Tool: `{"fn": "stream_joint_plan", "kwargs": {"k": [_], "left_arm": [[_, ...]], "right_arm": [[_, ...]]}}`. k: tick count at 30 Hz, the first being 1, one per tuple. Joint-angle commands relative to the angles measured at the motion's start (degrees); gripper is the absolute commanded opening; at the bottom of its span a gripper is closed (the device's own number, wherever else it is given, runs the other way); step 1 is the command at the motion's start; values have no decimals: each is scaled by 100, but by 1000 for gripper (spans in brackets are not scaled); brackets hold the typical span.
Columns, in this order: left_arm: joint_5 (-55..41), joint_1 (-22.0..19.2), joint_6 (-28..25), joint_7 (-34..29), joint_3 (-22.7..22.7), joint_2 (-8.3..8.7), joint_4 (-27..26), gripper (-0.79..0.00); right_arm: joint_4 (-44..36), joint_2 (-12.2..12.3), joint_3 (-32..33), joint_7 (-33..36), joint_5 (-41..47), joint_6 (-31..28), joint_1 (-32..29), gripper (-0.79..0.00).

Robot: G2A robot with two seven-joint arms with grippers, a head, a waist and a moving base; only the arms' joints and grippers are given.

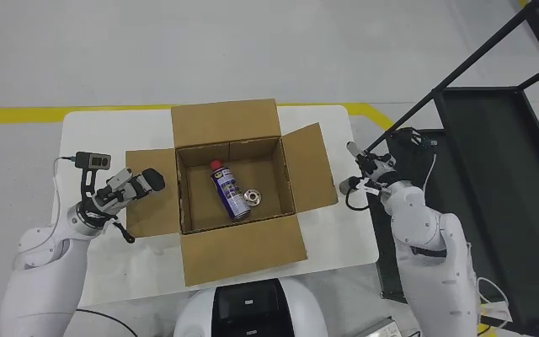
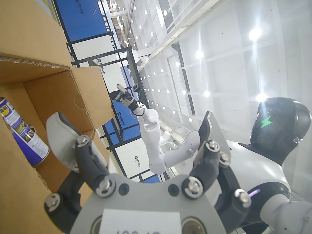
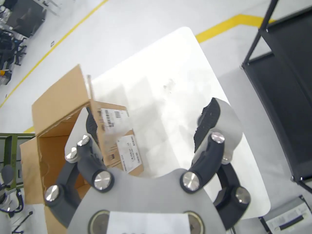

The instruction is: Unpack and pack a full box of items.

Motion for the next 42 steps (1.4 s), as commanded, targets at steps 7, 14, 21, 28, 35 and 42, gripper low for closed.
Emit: {"fn": "stream_joint_plan", "kwargs": {"k": [7,14,21,28,35,42], "left_arm": [[0,0,0,0,0,0,0,0],[0,0,0,0,0,0,0,0],[0,0,0,0,0,0,0,0],[0,0,0,0,0,0,0,0],[0,0,0,0,0,0,0,0],[0,0,0,0,0,0,0,0]], "right_arm": [[-784,31,-1215,835,-832,-329,288,0],[-261,-32,-2744,1709,-1800,-213,1104,0],[835,-185,-3820,2673,-2216,-172,2167,0],[1344,-278,-4081,2944,-2047,-143,2629,0],[1344,-278,-4081,2944,-2047,-143,2629,0],[1344,-278,-4081,2944,-2047,-143,2629,0]]}}
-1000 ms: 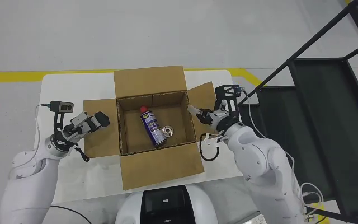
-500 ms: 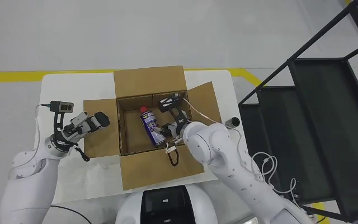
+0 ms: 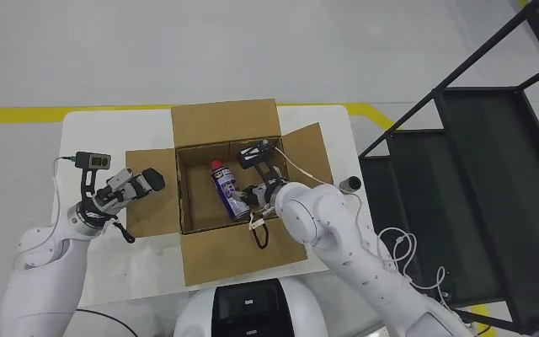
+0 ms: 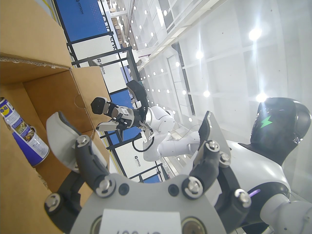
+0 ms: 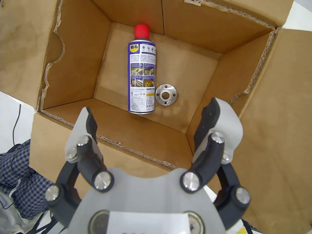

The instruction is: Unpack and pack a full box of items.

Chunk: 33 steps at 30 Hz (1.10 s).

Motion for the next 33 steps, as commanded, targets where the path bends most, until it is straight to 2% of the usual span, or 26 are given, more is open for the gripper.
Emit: {"fn": "stream_joint_plan", "kwargs": {"k": [1,3,8,16,23,33], "left_arm": [[0,0,0,0,0,0,0,0],[0,0,0,0,0,0,0,0],[0,0,0,0,0,0,0,0],[0,0,0,0,0,0,0,0],[0,0,0,0,0,0,0,0],[0,0,0,0,0,0,0,0]], "right_arm": [[0,0,0,0,0,0,0,0],[55,-14,-88,-136,62,-197,39,0],[1058,-200,-705,-312,129,-651,816,0],[3101,-719,-1617,-498,968,-880,2029,0],[4203,-1054,-1968,-738,1371,-956,2508,0],[5162,-1384,-2181,-878,1590,-1007,2921,0]]}}
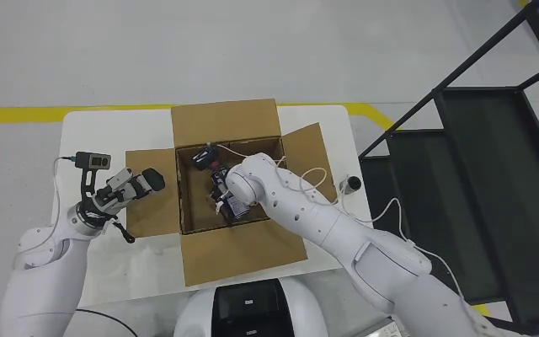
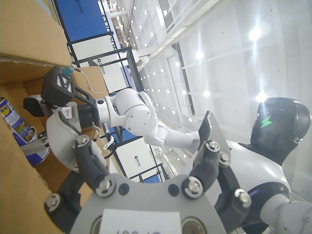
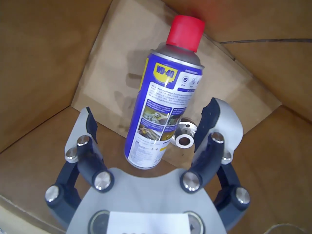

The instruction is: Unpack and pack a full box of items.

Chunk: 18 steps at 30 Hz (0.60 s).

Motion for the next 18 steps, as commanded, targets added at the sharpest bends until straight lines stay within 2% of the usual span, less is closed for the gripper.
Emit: {"fn": "stream_joint_plan", "kwargs": {"k": [1,5,7,13,18], "left_arm": [[0,0,0,0,0,0,0,0],[0,0,0,0,0,0,0,0],[0,0,0,0,0,0,0,0],[0,0,0,0,0,0,0,0],[0,0,0,0,0,0,0,0]], "right_arm": [[183,-56,-17,-36,61,10,51,0],[516,-181,-61,-142,183,4,134,0],[677,-246,-87,-193,227,9,166,-31],[1034,-387,-137,-266,297,1,236,-25],[1308,-501,-151,-330,361,-47,295,-80]]}}
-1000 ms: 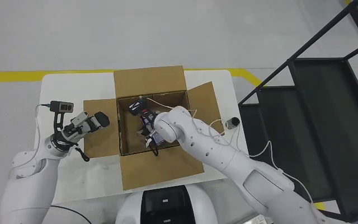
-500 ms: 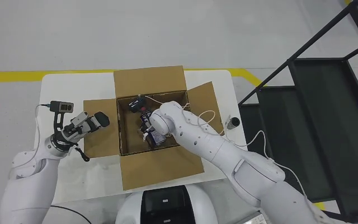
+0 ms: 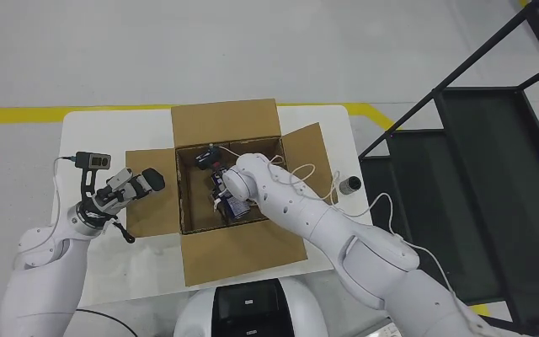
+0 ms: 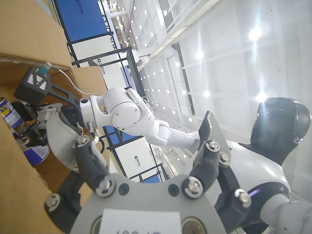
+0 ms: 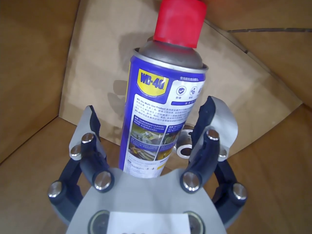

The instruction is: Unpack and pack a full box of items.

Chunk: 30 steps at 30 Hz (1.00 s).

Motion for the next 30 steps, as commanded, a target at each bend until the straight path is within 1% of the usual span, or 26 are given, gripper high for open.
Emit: {"fn": "stream_joint_plan", "kwargs": {"k": [1,2,3,4,5,6,7,8,14,19,21,24,28,30], "left_arm": [[0,0,0,0,0,0,0,0],[0,0,0,0,0,0,0,0],[0,0,0,0,0,0,0,0],[0,0,0,0,0,0,0,0],[0,0,0,0,0,0,0,0],[0,0,0,0,0,0,0,0],[0,0,0,0,0,0,0,0],[0,0,0,0,0,0,0,0],[0,0,0,0,0,0,0,0],[0,0,0,0,0,0,0,0],[0,0,0,0,0,0,0,0],[0,0,0,0,0,0,0,0],[0,0,0,0,0,0,0,0],[0,0,0,0,0,0,0,0]], "right_arm": [[101,-40,-2,-15,18,-8,21,-83],[131,-52,-1,-14,27,-8,26,-80],[175,-71,-1,-16,36,-15,35,-102],[219,-88,-1,-25,43,-26,42,-166],[257,-105,-1,-36,47,-38,52,-308],[293,-121,4,-44,58,-39,59,-496],[323,-137,5,-53,62,-41,65,-665],[341,-151,9,-73,57,-22,69,-785],[217,-175,61,-93,-65,104,64,-785],[-355,-67,213,53,-324,321,-63,-785],[-716,27,320,188,-517,429,-168,-785],[-1469,203,523,506,-872,587,-407,-785],[-2740,498,944,956,-1453,673,-925,-785],[-3437,650,1217,1131,-1714,620,-1276,-785]]}}
